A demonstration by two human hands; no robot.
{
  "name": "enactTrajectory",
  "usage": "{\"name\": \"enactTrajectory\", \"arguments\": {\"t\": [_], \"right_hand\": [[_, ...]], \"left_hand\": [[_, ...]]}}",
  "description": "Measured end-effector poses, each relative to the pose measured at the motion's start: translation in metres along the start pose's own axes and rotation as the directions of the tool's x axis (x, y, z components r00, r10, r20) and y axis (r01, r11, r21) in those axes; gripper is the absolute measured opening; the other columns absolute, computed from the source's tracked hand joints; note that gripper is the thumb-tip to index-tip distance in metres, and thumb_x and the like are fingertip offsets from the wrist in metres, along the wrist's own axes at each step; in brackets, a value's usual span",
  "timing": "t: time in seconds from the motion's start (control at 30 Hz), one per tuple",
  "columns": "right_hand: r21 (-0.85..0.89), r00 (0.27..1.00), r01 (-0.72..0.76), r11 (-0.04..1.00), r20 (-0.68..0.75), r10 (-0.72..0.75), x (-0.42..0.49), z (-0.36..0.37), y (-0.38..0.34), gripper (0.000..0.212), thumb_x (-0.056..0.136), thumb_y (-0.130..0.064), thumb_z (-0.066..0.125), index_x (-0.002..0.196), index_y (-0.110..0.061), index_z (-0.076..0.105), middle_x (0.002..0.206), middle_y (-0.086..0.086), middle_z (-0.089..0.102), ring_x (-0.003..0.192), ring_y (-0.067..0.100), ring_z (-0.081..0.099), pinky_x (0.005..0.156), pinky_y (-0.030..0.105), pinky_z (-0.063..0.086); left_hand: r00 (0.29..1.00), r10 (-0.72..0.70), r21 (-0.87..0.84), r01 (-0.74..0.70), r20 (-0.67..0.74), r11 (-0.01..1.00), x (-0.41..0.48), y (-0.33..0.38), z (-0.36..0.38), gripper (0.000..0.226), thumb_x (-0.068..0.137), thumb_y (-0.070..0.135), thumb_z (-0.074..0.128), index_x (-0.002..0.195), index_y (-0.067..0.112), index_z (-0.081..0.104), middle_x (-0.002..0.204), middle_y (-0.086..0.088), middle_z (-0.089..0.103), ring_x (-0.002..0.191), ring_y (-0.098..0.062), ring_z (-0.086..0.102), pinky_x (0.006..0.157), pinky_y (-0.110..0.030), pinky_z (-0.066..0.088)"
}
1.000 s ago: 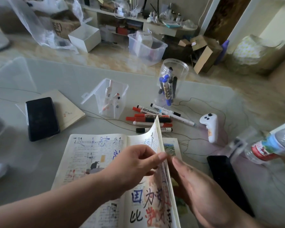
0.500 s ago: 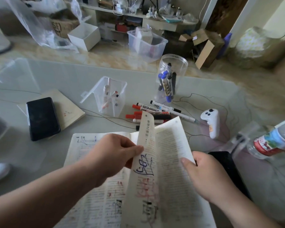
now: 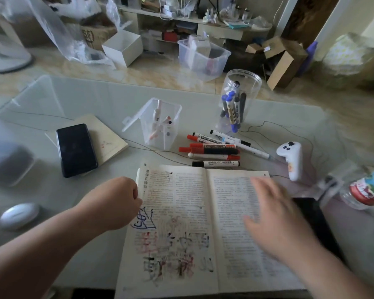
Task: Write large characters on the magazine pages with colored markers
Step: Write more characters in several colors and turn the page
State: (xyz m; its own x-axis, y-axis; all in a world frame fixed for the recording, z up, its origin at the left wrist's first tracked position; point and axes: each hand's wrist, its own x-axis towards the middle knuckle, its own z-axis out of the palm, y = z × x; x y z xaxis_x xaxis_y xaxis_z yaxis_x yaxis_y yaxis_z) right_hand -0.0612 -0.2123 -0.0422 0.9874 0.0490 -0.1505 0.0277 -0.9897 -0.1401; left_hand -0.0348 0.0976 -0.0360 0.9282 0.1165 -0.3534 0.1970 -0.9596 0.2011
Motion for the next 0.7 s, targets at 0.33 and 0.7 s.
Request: {"name": "enactTrajectory", "arguments": {"t": [0.33, 0.7], "right_hand": [[0.045, 0.904, 0.391, 0.919, 0.165, -0.393, -0.018, 0.049, -0.056, 0.058, 0.093, -0.037, 0.042, 0.151, -0.033, 0.038, 0.164, -0.015, 0.026, 0.153, 0.012, 0.019, 0.118, 0.044, 0.009], [0.119, 0.959, 0.281, 0.952, -0.07, -0.274, 0.049, 0.006, -0.03, 0.025, 0.093, -0.022, 0.057, 0.114, -0.021, 0.068, 0.117, -0.007, 0.064, 0.115, 0.013, 0.053, 0.097, 0.031, 0.048]], "left_hand": [[0.89, 0.421, 0.072, -0.415, -0.177, 0.907, -0.008, 0.012, 0.01, 0.074, 0.086, 0.049, 0.066, 0.149, 0.029, 0.033, 0.158, 0.005, 0.025, 0.147, -0.018, 0.02, 0.12, -0.038, 0.021], [0.824, 0.505, 0.185, -0.555, 0.258, 0.811, -0.006, 0.056, 0.052, 0.11, 0.072, 0.087, 0.055, 0.156, 0.044, -0.003, 0.167, 0.007, -0.012, 0.154, -0.025, -0.014, 0.12, -0.066, 0.008]]}}
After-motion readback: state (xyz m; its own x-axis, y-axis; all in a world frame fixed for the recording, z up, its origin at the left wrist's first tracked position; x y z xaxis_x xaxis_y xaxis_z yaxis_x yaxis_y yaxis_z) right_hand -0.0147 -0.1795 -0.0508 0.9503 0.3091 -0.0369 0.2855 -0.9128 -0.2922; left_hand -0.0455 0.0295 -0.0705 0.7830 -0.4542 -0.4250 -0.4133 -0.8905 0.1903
